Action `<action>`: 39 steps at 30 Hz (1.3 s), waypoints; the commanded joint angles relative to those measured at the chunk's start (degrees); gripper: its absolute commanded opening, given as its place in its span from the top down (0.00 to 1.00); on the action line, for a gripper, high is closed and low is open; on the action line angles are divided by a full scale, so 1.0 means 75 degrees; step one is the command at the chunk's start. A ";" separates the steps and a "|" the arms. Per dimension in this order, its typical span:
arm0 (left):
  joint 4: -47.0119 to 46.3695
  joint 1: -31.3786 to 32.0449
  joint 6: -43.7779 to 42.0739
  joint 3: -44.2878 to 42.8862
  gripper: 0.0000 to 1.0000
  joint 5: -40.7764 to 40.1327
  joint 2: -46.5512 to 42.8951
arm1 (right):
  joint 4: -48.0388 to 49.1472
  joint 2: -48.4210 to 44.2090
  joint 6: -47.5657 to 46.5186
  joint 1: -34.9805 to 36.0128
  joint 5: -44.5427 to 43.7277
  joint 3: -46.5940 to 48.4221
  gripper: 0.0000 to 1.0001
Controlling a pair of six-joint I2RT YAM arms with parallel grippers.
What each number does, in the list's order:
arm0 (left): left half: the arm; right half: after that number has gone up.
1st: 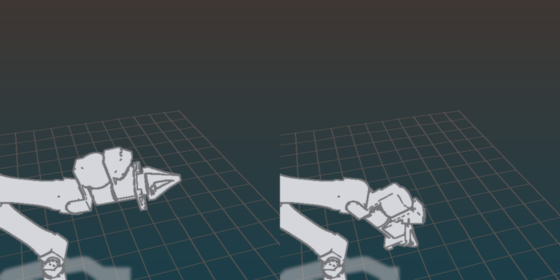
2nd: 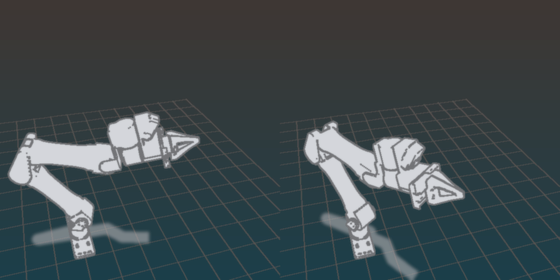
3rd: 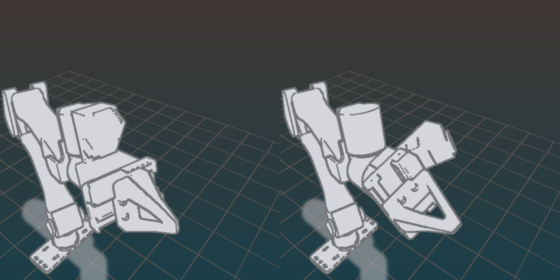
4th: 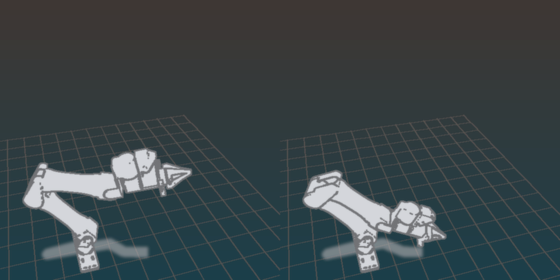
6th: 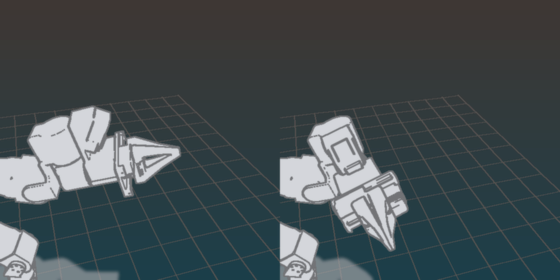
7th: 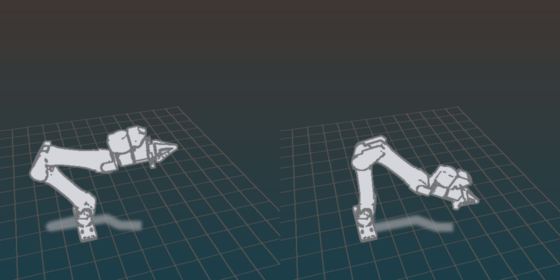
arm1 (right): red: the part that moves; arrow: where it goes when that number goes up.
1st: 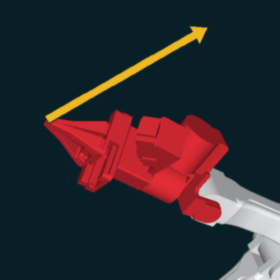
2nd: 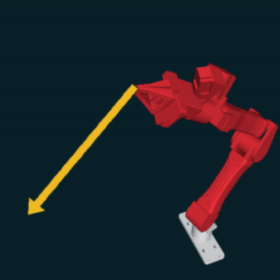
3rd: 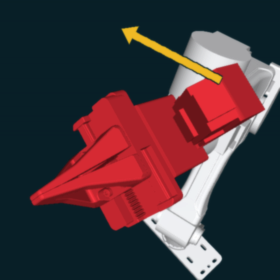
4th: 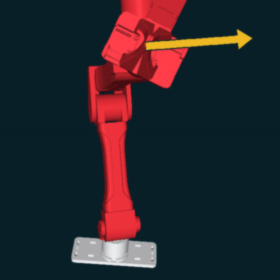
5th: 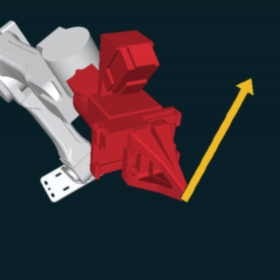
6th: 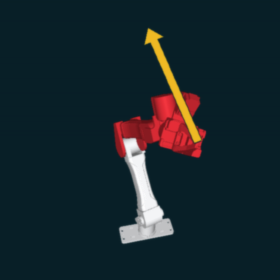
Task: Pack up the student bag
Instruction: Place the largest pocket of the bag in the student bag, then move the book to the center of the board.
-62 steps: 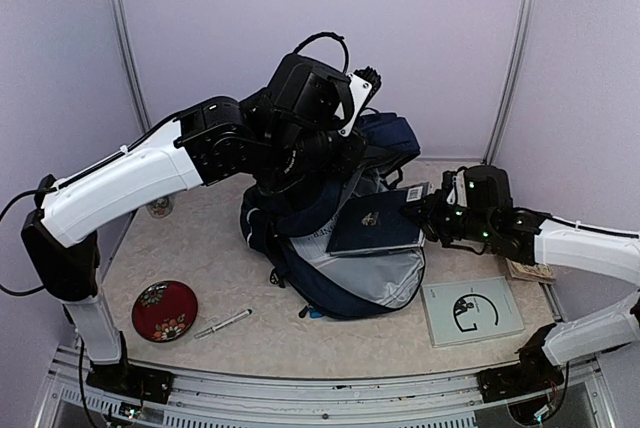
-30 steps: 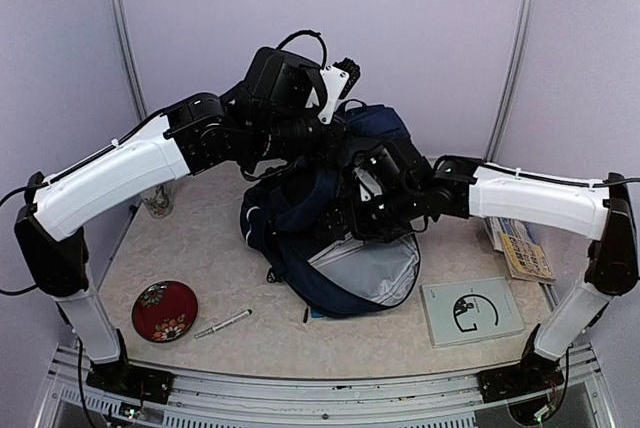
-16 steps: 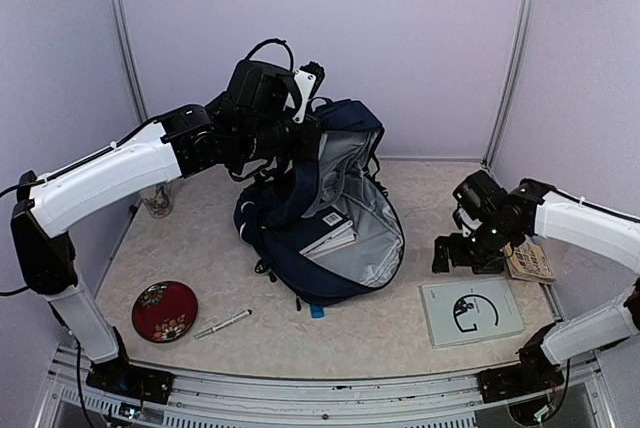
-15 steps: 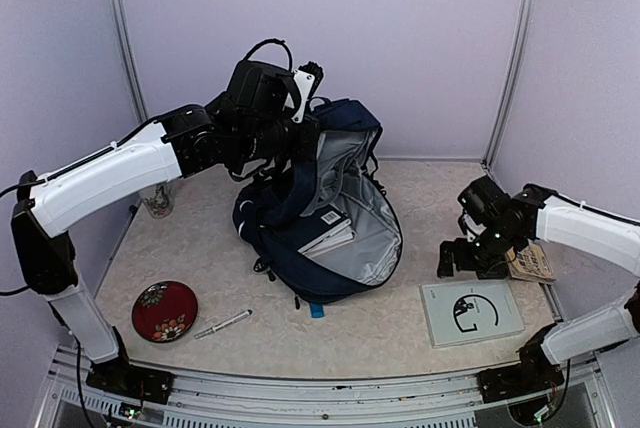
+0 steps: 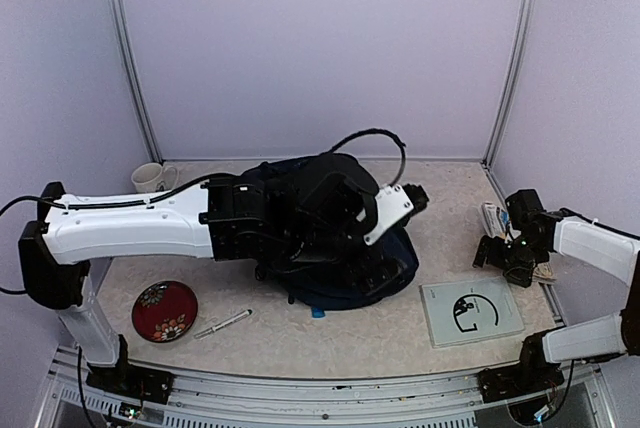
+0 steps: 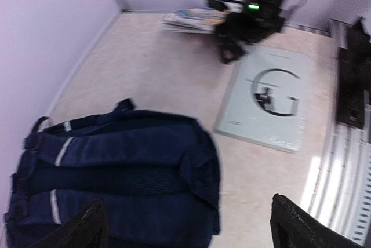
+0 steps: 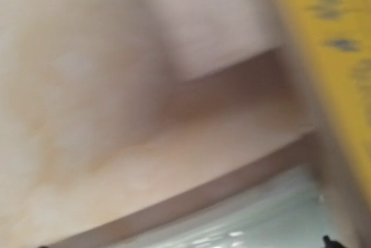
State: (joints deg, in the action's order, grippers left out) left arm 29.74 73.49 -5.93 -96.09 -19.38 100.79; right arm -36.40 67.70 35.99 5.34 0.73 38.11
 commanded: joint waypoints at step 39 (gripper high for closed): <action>-0.0916 -0.0880 0.2425 0.0137 0.23 0.5344 0.3518 | 0.2069 -0.0440 0.2700 0.2116 0.2899 -0.1671 0.11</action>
State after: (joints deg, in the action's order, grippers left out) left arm 26.92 67.68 10.70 -95.68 19.27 128.64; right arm -17.91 66.00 49.95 16.56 11.81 26.24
